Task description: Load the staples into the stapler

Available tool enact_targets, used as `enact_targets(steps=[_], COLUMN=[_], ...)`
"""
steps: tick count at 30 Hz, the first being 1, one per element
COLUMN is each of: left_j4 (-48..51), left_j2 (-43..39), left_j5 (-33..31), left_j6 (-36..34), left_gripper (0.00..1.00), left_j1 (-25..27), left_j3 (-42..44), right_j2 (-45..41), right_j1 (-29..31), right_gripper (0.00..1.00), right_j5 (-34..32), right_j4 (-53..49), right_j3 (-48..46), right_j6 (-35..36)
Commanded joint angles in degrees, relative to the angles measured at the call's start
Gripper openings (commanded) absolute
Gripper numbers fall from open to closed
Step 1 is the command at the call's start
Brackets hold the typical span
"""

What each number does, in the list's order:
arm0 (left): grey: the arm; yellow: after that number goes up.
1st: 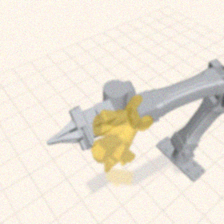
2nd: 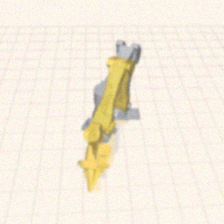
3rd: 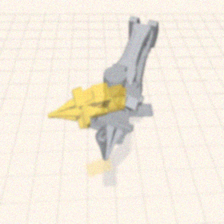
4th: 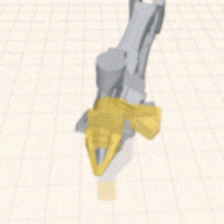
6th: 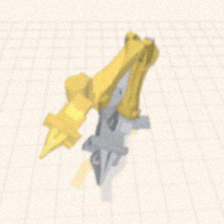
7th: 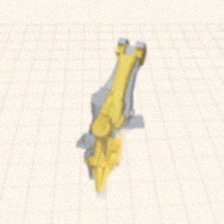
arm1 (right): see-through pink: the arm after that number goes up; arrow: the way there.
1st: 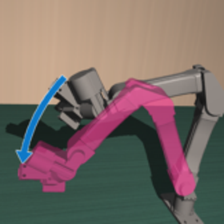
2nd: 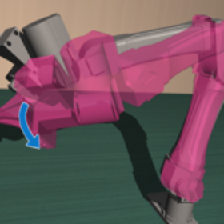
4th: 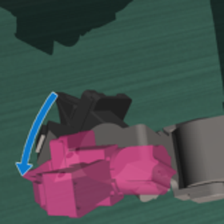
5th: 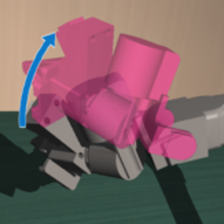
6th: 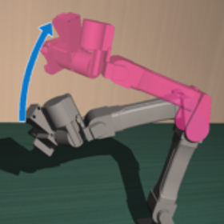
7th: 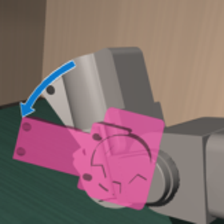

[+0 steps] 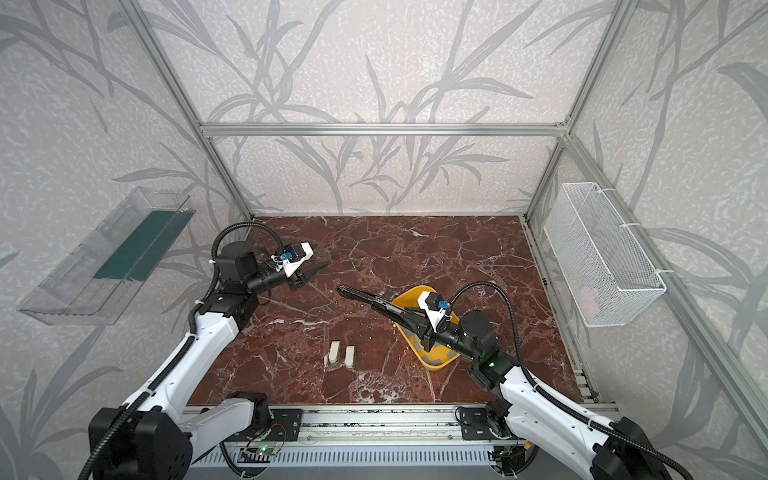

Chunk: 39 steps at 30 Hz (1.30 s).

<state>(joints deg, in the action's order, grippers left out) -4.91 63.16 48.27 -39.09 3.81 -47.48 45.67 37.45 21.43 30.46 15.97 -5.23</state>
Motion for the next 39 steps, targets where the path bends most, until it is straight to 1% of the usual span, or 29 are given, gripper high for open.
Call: enact_targets(steps=[1,2,4,6,8,9,11,12,13,15,17,19,21,23,26,31,34,36,37,39], left_j4=[-1.8,-1.5,-0.4,0.3,0.9,0.9,0.6,0.6,0.5,0.5,0.4,0.3,0.3,0.4,0.6,0.8,1.0,1.0,1.0,1.0], left_j2=[-0.2,-0.3,-0.7,-1.0,-1.2,-1.2,-1.1,-1.0,-1.0,-1.2,-1.5,-1.7,-1.9,-1.9,-1.8,-1.8,-1.9,-1.9,-1.9,-1.9], left_j5=[-0.3,-0.2,-0.4,-1.1,-1.7,-1.8,-1.9,-1.9,-1.7,-1.1,-0.6,-0.6,-0.8,-1.1,-1.0,-1.2,-1.2,-1.2,-1.2,-1.2], left_j6=[-1.2,-1.7,-3.2,-4.8,-6.4,-6.7,-7.1,-7.1,-7.1,-7.0,-6.9,-6.8,-6.9,-7.0,-7.2,-7.4,-7.6,-7.6,-7.7,-7.7], left_gripper=[0.58,0.58,0.59,0.59,0.59,0.59,0.59,0.59,0.59,0.58,0.59,0.58,0.59,0.59,0.58,0.59,0.59,0.59,0.59,0.59], left_j1=[0.3,0.5,1.2,2.0,2.7,2.8,2.9,2.9,3.0,3.0,3.0,3.0,3.2,3.5,3.7,3.8,3.9,4.0,4.0,4.0], left_j3=[0.4,0.4,0.5,0.8,1.2,1.3,1.5,1.5,1.4,1.3,1.4,1.5,1.6,1.6,1.5,1.6,1.6,1.5,1.5,1.5], right_j2=[-4.3,-4.8,-5.2,-5.7,-5.2,-4.1,-0.3,1.4,3.6,7.8,11.8,15.0,17.5,19.4,21.8,27.2,29.8,31.7,32.9,35.3], right_j1=[0.6,1.1,2.6,5.9,12.2,15.3,23.2,25.3,27.0,28.6,28.9,28.9,28.9,28.8,28.9,28.8,28.8,28.8,28.7,28.8], right_gripper=[0.0,0.0,0.0,0.0,0.0,0.0,0.0,0.0,0.0,0.0,0.0,0.0,0.0,0.0,0.0,0.0,0.0,0.0,0.0,0.0], right_j5=[-5.5,-7.6,-11.1,-15.7,-23.6,-27.8,-40.3,-43.4,-44.2,-40.8,-37.7,-35.9,-36.6,-37.3,-38.4,-41.4,-41.5,-40.3,-40.3,-40.8], right_j4=[-0.7,-4.7,-9.5,-6.5,-1.4,-0.5,-1.4,-1.2,0.1,2.3,2.9,6.2,8.6,9.8,8.5,12.9,15.0,17.8,19.0,17.9], right_j3=[4.0,5.6,7.4,5.2,2.4,2.3,4.0,4.5,4.8,5.5,6.7,6.6,6.2,6.3,7.6,7.3,7.8,7.5,7.6,9.2], right_j6=[-2.5,-2.2,-1.4,-0.8,1.6,2.6,4.4,4.7,5.4,5.5,2.4,0.3,-1.0,-0.4,1.4,0.2,0.3,1.0,0.5,-1.9])
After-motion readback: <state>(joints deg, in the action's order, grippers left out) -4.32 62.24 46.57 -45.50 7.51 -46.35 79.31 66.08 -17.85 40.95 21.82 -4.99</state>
